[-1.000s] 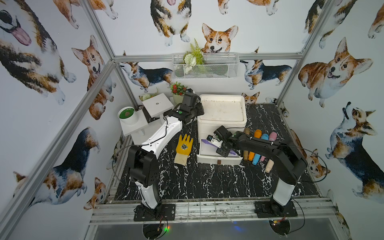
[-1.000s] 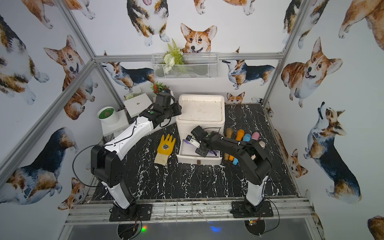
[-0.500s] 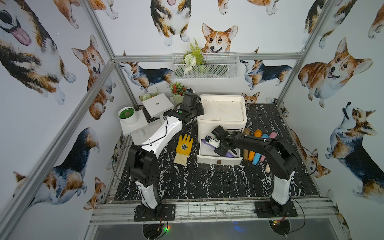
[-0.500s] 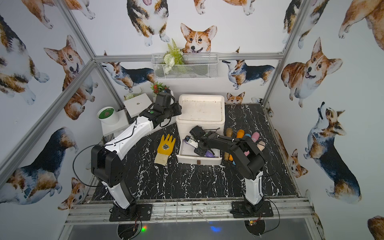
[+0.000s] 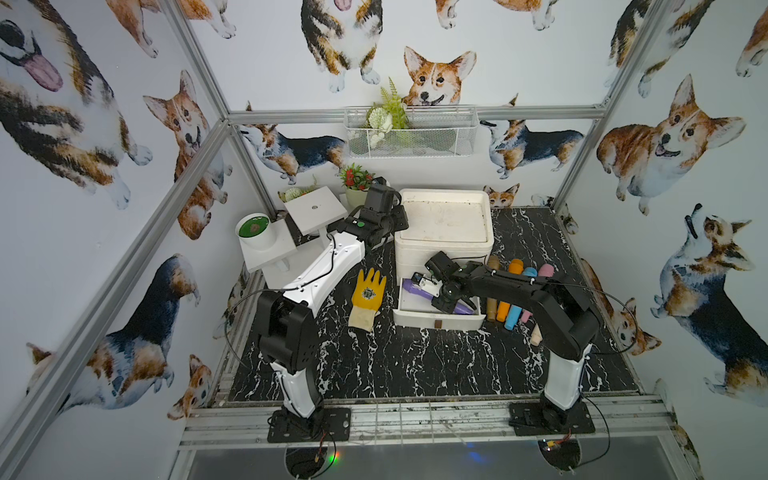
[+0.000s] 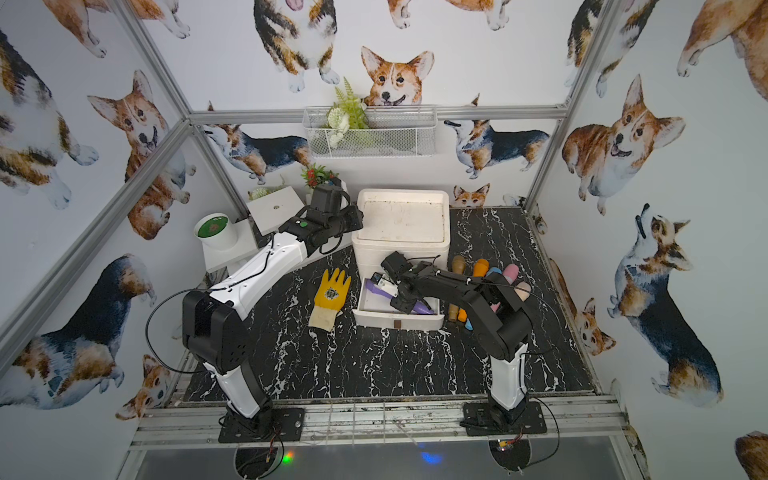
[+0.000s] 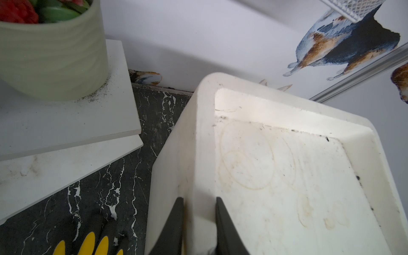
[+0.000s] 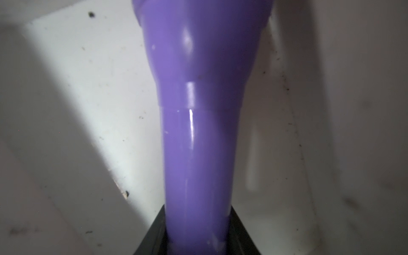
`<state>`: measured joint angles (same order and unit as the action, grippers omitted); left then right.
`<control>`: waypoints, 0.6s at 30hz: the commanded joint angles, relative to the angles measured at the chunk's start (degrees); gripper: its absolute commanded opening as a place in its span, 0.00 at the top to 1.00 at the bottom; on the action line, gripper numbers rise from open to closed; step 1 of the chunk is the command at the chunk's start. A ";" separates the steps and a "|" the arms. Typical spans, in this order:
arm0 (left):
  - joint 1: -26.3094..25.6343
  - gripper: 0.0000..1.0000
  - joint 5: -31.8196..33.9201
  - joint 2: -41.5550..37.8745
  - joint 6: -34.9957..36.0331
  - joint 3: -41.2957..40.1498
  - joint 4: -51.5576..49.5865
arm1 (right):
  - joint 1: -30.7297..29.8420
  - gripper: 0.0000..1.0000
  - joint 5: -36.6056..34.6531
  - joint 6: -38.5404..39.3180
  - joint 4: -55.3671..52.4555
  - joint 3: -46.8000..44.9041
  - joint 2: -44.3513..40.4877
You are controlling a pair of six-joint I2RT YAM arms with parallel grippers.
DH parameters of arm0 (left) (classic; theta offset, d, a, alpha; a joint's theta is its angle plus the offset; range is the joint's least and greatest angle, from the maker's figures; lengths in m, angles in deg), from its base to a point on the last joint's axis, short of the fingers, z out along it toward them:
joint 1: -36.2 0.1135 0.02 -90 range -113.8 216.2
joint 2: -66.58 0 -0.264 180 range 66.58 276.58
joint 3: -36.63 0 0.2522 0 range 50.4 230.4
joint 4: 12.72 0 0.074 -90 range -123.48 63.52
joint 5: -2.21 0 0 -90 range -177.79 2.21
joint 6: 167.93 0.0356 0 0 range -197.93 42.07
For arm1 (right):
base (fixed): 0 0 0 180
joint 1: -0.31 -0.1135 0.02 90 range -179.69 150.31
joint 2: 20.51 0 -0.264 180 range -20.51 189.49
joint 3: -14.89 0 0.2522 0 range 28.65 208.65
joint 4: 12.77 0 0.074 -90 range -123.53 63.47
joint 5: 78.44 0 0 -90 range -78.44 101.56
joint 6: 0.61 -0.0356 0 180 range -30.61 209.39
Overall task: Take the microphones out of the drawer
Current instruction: Pick up the microphone from the drawer.
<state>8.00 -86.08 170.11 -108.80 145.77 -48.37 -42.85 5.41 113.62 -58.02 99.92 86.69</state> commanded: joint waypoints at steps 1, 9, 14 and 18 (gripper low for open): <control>0.26 0.84 -1.69 1.55 -3.14 -0.72 -15.29 | -0.61 1.00 -1.16 1.87 -1.80 -0.55 -2.06; 0.30 0.84 -1.72 1.86 -3.05 -0.45 -15.20 | -0.76 1.00 -2.31 2.71 -0.62 -3.14 -6.94; 0.33 0.84 -1.70 1.85 -2.97 -0.41 -15.11 | -1.01 1.00 -2.67 3.10 -0.64 -3.49 -9.45; 0.59 0.84 -1.96 2.11 -3.06 -0.23 -15.11 | -1.29 1.00 -2.89 3.37 -0.32 -3.59 -11.53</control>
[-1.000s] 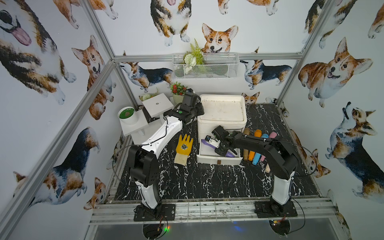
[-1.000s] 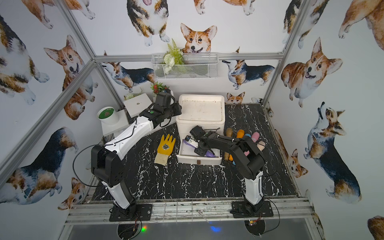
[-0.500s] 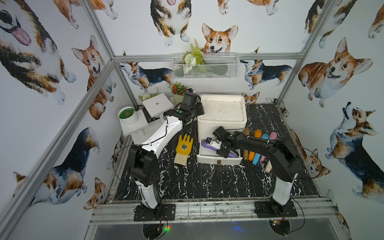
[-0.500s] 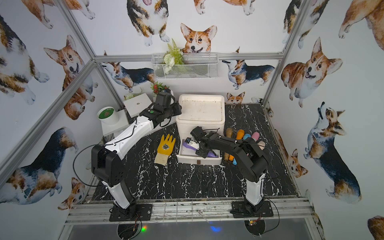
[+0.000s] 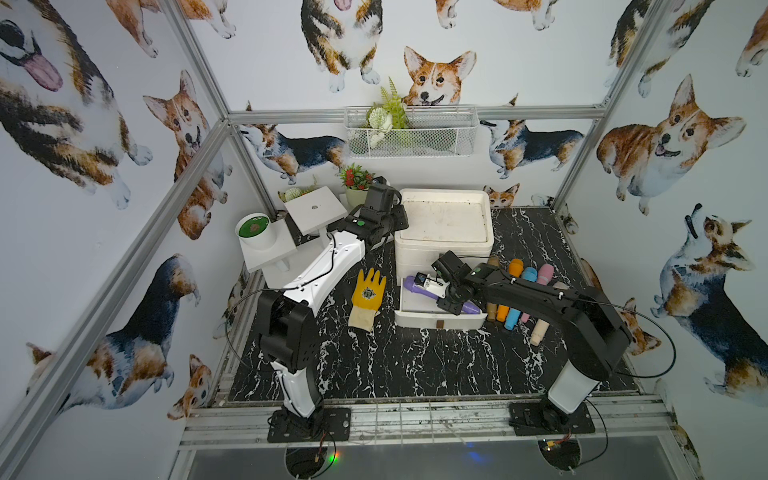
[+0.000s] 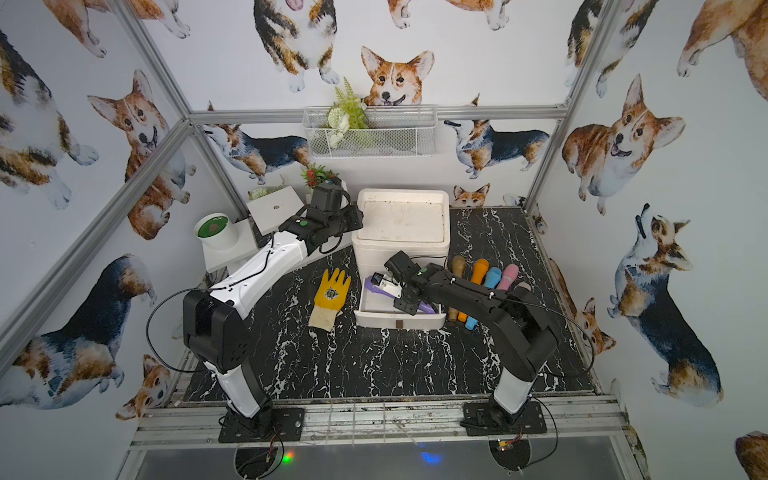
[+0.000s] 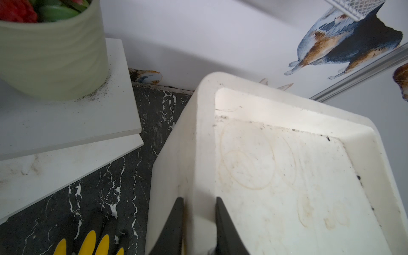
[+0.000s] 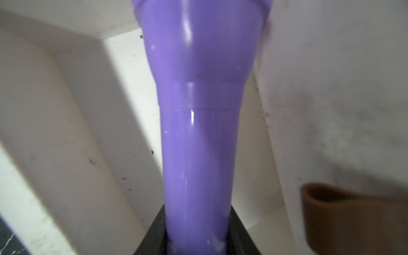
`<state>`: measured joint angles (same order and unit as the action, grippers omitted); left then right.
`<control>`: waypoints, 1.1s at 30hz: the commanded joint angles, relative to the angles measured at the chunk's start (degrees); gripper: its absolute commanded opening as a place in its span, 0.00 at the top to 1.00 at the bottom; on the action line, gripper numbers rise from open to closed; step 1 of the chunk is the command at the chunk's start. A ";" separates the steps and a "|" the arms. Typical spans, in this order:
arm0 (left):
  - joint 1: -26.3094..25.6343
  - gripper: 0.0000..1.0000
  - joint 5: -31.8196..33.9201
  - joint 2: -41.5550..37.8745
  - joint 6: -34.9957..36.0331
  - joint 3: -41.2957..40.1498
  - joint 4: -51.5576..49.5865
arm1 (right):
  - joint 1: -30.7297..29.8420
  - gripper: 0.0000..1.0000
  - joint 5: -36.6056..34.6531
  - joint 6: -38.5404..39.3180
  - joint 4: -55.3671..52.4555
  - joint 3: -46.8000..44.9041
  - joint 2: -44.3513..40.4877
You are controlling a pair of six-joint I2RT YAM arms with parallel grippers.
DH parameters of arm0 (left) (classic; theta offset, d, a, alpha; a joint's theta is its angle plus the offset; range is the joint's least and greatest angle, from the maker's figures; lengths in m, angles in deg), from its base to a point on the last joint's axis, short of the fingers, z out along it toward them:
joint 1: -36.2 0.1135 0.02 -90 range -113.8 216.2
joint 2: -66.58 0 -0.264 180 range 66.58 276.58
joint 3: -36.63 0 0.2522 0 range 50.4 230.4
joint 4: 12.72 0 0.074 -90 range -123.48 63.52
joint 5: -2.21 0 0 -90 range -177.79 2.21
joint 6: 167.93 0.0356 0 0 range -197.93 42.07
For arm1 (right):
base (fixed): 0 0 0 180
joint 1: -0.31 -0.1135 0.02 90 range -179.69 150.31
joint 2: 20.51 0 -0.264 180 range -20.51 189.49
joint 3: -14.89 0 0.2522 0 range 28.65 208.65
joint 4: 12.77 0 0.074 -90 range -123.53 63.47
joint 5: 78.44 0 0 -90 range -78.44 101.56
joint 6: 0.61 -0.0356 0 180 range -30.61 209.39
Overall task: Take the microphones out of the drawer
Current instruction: Pick up the microphone from the drawer.
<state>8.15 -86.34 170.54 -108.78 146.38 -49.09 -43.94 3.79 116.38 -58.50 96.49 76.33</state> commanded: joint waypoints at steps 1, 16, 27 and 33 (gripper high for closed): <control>0.46 0.84 -1.73 1.68 -3.07 -0.85 -14.39 | -0.22 1.00 -1.47 0.60 0.24 -0.16 -1.55; 0.46 0.84 -2.16 2.12 -3.18 -0.01 -14.49 | -0.40 1.00 -1.20 -8.22 4.89 -4.16 -15.83; 0.46 0.84 -2.68 2.04 -3.43 -0.14 -14.15 | -0.20 1.00 -13.07 -13.79 7.79 -8.09 -30.25; 0.46 0.84 -2.87 1.81 -3.67 -0.80 -13.70 | 4.13 1.00 -16.48 -19.92 6.75 -9.21 -37.50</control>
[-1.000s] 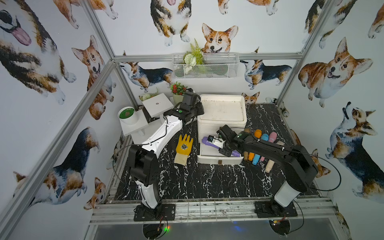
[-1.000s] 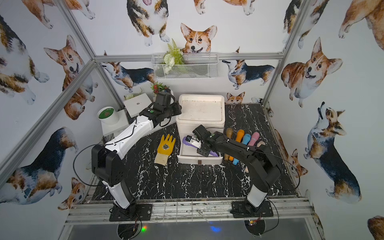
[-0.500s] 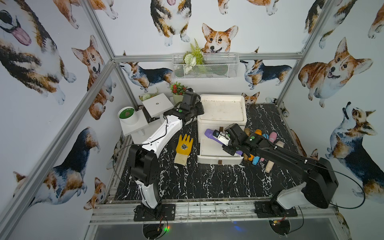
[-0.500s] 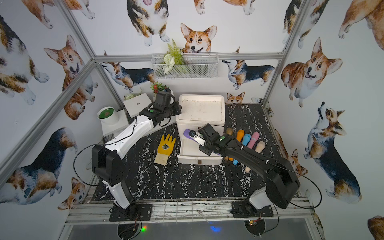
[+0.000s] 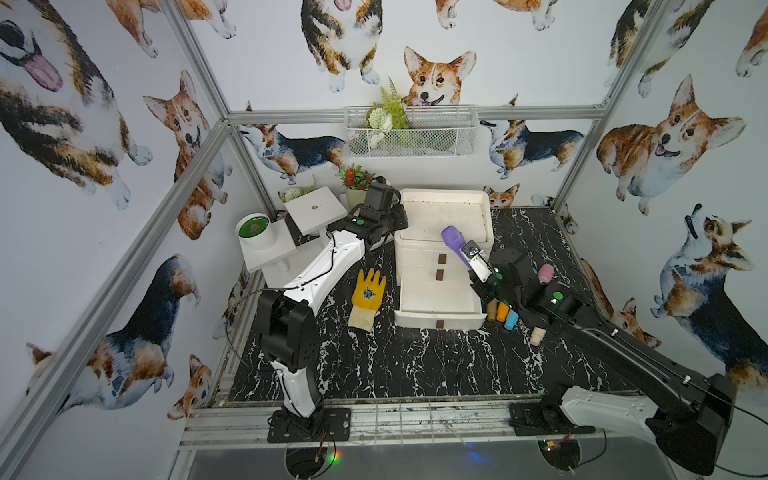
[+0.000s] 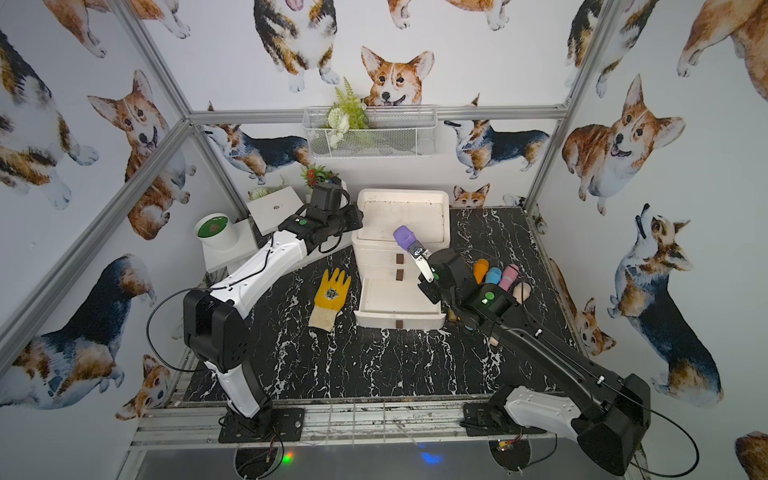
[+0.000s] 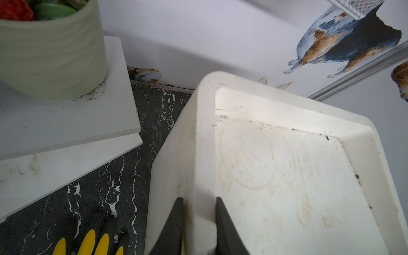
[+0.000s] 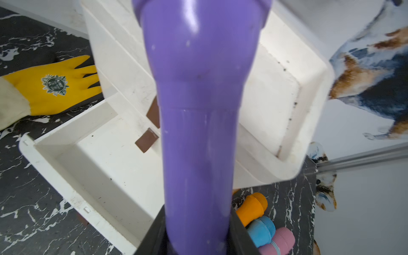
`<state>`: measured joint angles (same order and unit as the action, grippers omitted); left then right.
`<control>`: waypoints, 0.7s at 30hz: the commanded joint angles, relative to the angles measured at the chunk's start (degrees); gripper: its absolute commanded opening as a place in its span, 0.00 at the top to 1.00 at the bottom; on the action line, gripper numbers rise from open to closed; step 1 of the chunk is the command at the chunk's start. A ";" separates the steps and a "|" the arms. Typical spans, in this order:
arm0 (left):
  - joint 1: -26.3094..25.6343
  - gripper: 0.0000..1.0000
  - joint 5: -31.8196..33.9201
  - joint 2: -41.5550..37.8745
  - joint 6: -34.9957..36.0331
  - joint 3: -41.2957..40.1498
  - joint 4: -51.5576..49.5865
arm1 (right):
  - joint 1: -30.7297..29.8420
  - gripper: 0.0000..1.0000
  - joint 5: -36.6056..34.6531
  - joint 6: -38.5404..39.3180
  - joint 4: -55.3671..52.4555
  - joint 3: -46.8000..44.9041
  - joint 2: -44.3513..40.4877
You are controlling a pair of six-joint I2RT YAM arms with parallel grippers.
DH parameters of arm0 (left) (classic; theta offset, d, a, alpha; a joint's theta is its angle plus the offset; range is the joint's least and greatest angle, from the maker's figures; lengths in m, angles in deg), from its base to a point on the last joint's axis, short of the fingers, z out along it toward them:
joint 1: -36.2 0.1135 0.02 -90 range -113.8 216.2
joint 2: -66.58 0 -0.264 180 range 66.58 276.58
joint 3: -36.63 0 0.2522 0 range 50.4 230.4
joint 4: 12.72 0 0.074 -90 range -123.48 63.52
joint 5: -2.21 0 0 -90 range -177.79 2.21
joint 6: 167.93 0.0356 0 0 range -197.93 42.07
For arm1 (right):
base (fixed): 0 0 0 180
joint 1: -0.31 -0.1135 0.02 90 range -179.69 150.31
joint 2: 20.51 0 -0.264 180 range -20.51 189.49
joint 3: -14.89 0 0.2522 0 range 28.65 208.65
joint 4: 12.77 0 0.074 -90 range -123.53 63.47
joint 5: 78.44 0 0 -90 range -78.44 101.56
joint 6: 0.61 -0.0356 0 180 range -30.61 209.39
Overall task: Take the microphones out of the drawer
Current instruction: Pick up the microphone from the drawer.
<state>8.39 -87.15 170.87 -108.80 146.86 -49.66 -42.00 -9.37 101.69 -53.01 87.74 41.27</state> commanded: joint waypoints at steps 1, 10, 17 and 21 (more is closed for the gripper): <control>0.22 0.84 -2.14 1.44 -3.67 -1.37 -13.12 | 3.64 1.00 -3.54 -6.55 0.93 -0.84 -3.39; 0.22 0.84 -1.95 1.26 -3.40 -1.90 -12.86 | 16.65 0.99 -4.89 -14.45 -2.02 -3.93 -9.88; 0.22 0.84 -2.14 1.16 -3.67 -2.33 -12.33 | 30.57 1.00 3.49 -22.25 -5.84 -5.85 -10.55; 0.22 0.83 -2.05 1.00 -3.59 -2.61 -12.33 | 37.87 1.00 7.59 -25.61 -6.29 -7.87 -9.90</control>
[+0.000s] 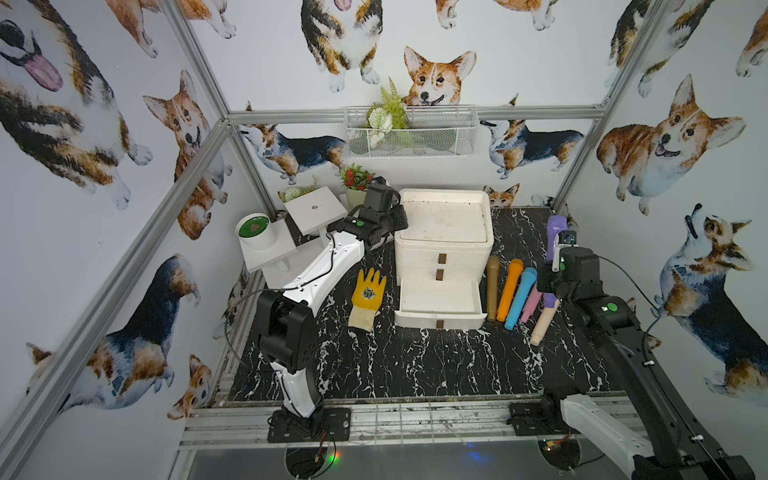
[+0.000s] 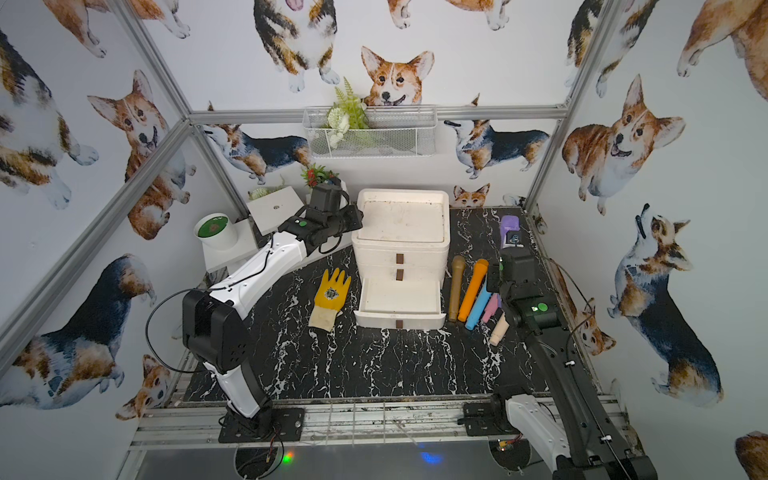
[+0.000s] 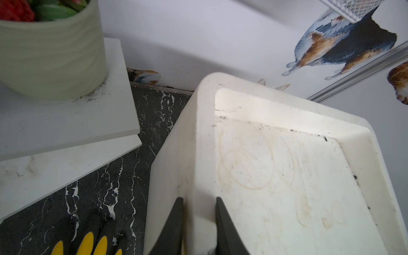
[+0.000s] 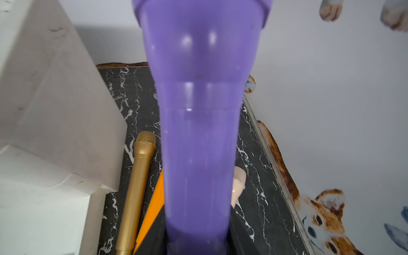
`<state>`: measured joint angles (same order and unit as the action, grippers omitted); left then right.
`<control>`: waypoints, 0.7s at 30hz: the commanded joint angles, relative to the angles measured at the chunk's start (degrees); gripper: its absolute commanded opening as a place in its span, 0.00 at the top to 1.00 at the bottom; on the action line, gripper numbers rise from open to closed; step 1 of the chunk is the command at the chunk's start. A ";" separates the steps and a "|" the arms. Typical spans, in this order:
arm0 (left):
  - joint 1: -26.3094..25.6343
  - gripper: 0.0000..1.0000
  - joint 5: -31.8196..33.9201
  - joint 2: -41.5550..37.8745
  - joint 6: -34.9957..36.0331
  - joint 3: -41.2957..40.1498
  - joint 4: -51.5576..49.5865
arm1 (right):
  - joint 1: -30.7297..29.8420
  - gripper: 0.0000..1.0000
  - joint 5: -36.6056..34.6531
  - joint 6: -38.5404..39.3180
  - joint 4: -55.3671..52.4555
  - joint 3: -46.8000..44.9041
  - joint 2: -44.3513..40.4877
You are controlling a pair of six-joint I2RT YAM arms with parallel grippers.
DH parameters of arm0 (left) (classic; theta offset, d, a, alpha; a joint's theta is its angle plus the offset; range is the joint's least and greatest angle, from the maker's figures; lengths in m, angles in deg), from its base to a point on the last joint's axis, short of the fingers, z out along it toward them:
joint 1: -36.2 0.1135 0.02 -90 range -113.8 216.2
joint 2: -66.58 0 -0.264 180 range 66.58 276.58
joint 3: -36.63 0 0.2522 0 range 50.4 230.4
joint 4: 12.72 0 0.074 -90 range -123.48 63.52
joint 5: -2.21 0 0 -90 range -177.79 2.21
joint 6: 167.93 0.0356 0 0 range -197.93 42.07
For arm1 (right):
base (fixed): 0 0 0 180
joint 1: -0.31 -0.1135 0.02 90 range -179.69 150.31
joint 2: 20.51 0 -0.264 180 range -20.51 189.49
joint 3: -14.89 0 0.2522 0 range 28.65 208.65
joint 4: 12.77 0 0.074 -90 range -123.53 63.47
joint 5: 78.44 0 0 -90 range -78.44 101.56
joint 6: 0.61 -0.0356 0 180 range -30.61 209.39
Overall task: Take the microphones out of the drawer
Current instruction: Pick up the microphone from the drawer.
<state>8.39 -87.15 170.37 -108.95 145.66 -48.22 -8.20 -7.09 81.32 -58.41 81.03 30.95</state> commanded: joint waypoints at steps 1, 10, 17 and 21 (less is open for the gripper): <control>0.22 0.84 -2.05 1.44 -3.48 -1.53 -13.77 | 5.81 1.00 6.04 -6.02 -1.05 -1.67 0.76; 0.22 0.83 -1.94 1.42 -3.48 -1.66 -13.68 | 17.34 1.00 13.30 -9.33 -1.06 -6.02 5.54; 0.22 0.83 -1.96 1.25 -3.25 -1.59 -13.68 | 26.34 1.00 20.96 -13.81 2.71 -11.07 9.94; 0.29 0.84 -1.88 1.24 -3.16 -1.70 -13.68 | 28.58 1.00 22.16 -13.83 4.17 -12.56 12.32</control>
<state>8.43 -87.17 170.13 -108.98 145.24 -47.71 19.12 12.10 69.19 -57.65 69.21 42.01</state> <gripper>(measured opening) 0.231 0.366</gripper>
